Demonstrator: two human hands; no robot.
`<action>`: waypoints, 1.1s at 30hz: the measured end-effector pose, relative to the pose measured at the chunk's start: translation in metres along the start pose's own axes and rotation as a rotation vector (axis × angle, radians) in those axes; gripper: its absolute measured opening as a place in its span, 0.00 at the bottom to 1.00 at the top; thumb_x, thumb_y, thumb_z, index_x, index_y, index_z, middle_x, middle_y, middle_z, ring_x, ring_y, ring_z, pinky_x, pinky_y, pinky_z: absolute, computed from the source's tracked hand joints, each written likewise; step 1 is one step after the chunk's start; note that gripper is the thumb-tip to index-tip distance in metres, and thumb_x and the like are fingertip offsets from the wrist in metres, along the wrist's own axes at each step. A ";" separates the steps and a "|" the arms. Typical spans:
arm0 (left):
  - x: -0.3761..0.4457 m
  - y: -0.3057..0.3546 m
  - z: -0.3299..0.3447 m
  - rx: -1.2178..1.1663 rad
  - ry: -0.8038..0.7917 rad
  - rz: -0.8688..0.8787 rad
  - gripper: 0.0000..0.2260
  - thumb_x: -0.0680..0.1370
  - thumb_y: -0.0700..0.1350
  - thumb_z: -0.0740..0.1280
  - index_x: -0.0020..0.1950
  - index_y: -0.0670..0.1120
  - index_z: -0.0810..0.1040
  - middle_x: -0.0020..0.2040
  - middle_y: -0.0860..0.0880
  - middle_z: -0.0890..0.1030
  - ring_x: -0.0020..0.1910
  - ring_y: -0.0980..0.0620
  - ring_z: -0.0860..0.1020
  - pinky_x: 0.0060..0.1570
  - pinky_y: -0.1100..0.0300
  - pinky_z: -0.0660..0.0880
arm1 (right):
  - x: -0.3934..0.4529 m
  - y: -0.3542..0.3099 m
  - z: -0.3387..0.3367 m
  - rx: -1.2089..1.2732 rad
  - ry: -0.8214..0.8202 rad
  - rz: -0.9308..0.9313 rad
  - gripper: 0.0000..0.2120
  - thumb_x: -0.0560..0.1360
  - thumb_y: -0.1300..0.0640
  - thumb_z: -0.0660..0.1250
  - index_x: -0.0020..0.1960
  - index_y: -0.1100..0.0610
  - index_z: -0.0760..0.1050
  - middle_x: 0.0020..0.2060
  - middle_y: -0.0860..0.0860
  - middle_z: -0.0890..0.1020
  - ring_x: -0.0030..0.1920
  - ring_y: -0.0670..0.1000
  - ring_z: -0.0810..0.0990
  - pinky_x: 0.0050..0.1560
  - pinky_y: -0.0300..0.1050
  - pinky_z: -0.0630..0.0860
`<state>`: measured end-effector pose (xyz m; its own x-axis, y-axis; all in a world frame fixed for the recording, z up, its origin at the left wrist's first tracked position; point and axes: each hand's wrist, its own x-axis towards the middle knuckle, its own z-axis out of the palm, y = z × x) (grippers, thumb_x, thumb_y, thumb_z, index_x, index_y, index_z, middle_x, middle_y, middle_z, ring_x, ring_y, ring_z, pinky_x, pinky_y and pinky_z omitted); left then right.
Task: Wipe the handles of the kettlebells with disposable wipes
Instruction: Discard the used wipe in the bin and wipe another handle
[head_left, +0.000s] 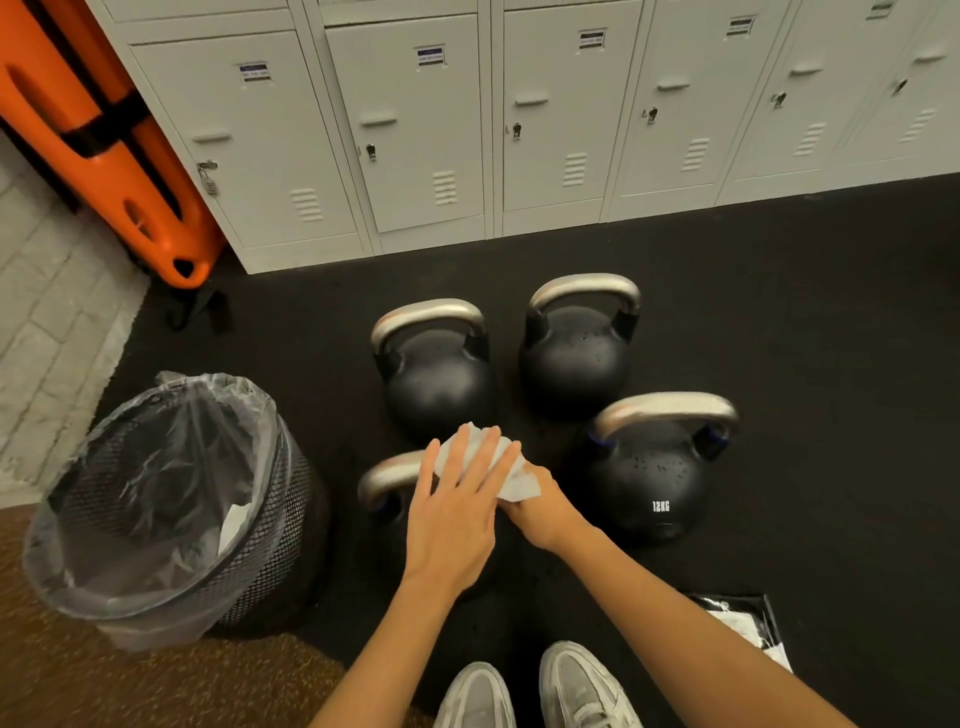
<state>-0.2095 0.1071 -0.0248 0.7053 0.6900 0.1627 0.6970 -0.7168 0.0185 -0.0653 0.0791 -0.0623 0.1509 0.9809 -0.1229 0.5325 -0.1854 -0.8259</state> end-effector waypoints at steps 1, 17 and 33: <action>-0.003 -0.003 0.000 0.005 0.002 0.007 0.31 0.76 0.43 0.61 0.78 0.53 0.56 0.78 0.50 0.60 0.78 0.44 0.55 0.73 0.42 0.55 | 0.001 0.002 0.000 0.015 -0.003 0.011 0.14 0.78 0.56 0.65 0.63 0.57 0.72 0.54 0.52 0.80 0.53 0.48 0.80 0.55 0.50 0.80; -0.006 0.005 0.006 0.006 0.045 -0.086 0.30 0.78 0.44 0.58 0.79 0.52 0.54 0.79 0.49 0.57 0.78 0.43 0.52 0.74 0.41 0.54 | 0.005 0.009 0.001 -0.009 -0.018 -0.035 0.12 0.79 0.56 0.65 0.62 0.56 0.72 0.53 0.51 0.80 0.51 0.47 0.81 0.50 0.40 0.79; 0.006 0.009 0.003 0.041 -0.004 -0.024 0.28 0.76 0.45 0.54 0.78 0.49 0.58 0.77 0.47 0.64 0.76 0.42 0.59 0.74 0.43 0.54 | 0.003 0.004 -0.001 -0.046 -0.042 -0.053 0.13 0.79 0.58 0.64 0.64 0.55 0.72 0.55 0.50 0.80 0.54 0.47 0.80 0.55 0.44 0.79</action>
<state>-0.1987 0.1050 -0.0270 0.6885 0.7076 0.1592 0.7186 -0.6952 -0.0181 -0.0614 0.0810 -0.0656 0.0869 0.9908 -0.1040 0.5769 -0.1351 -0.8056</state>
